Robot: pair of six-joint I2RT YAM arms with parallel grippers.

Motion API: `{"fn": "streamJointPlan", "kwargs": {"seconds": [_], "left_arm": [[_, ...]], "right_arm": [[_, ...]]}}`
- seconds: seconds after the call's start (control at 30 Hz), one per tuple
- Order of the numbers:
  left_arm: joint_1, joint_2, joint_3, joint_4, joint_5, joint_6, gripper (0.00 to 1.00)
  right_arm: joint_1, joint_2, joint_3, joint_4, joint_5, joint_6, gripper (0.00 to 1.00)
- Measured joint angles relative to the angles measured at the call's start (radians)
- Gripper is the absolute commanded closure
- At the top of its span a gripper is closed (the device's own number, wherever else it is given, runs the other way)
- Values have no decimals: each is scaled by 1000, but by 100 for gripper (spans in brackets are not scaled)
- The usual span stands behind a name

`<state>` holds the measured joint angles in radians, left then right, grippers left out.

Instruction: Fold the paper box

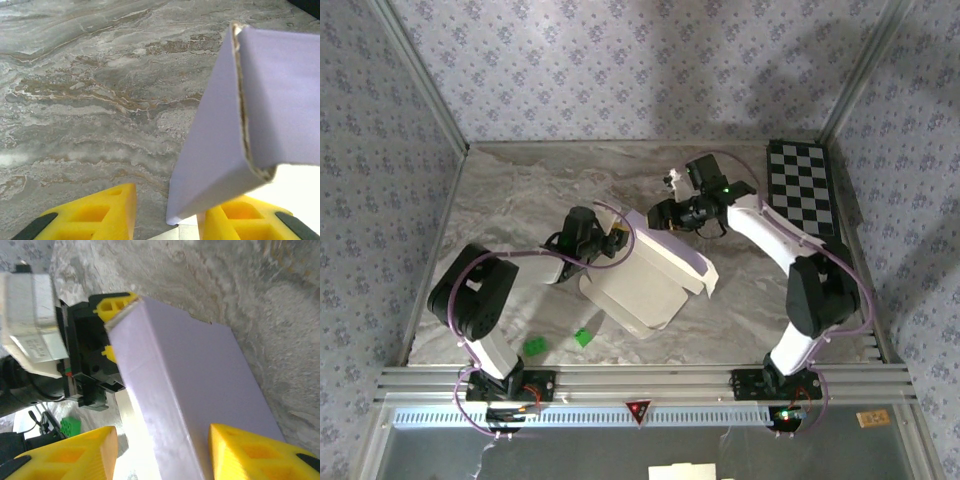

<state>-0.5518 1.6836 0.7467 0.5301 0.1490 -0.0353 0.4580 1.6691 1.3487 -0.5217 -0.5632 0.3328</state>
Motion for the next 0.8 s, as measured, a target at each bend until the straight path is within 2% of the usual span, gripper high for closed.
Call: {"fn": "streamJointPlan", "kwargs": {"seconds": [0.17, 0.4, 0.8], "left_arm": [[0, -1, 0, 4, 9, 8, 63], [0, -1, 0, 62, 40, -5, 64], [-1, 74, -30, 330, 53, -100, 62]], "right_arm": [[-22, -89, -21, -2, 31, 12, 47], [-42, -137, -64, -2, 50, 20, 47], [-53, -139, -154, 63, 26, 37, 48]]}}
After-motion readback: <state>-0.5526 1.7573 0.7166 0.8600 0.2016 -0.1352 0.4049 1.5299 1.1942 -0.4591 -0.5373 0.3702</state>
